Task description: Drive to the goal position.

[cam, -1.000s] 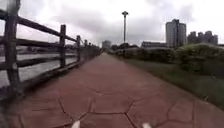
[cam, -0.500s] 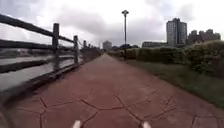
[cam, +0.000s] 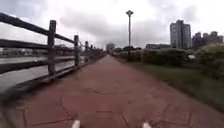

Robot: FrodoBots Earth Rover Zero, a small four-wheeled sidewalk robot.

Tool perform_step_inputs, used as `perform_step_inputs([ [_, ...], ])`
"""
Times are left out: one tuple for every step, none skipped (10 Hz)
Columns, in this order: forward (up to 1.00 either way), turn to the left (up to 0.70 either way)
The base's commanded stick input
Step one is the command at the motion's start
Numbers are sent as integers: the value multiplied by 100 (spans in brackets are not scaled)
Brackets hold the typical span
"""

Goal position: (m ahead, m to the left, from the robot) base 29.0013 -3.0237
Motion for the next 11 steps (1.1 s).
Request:
perform_step_inputs([
  [85, -25],
  [85, -25],
  [85, -16],
  [85, 9],
  [85, 9],
  [85, 9],
  [85, 9],
  [85, 9],
  [85, 9],
  [85, 9],
  [85, 9],
])
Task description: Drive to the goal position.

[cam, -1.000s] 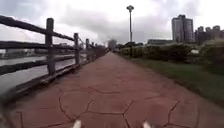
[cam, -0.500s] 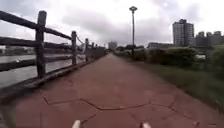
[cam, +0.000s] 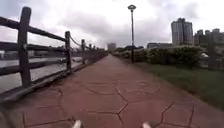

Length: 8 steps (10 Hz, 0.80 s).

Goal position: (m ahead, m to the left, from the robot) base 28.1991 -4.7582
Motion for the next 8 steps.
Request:
perform_step_inputs([
  [85, 9],
  [85, 9],
  [85, 9],
  [85, 2],
  [85, -9],
  [85, -20],
  [85, -25],
  [85, 3],
])
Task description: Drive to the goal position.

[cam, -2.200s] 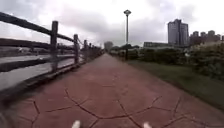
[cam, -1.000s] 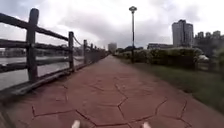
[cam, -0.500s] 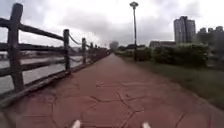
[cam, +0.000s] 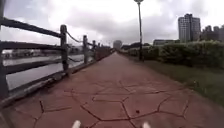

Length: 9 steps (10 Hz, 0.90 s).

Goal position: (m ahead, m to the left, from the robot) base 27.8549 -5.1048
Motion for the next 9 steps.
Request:
perform_step_inputs([
  [85, 9],
  [85, 9],
  [85, 9],
  [85, 5],
  [85, -25],
  [85, -25],
  [85, -25],
  [85, -25],
  [85, -18],
])
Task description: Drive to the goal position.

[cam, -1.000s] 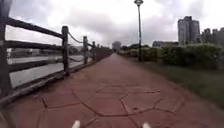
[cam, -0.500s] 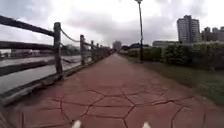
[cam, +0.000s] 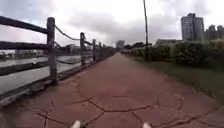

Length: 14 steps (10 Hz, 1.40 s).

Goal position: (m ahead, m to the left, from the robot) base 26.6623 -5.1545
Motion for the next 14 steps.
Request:
perform_step_inputs([
  [85, 9],
  [85, 9],
  [85, 9],
  [85, 9],
  [85, 9],
  [85, 7],
  [85, -11],
  [85, -18],
  [85, -25],
  [85, -25],
  [85, -25],
  [85, -25],
  [85, -25],
  [85, -6],
])
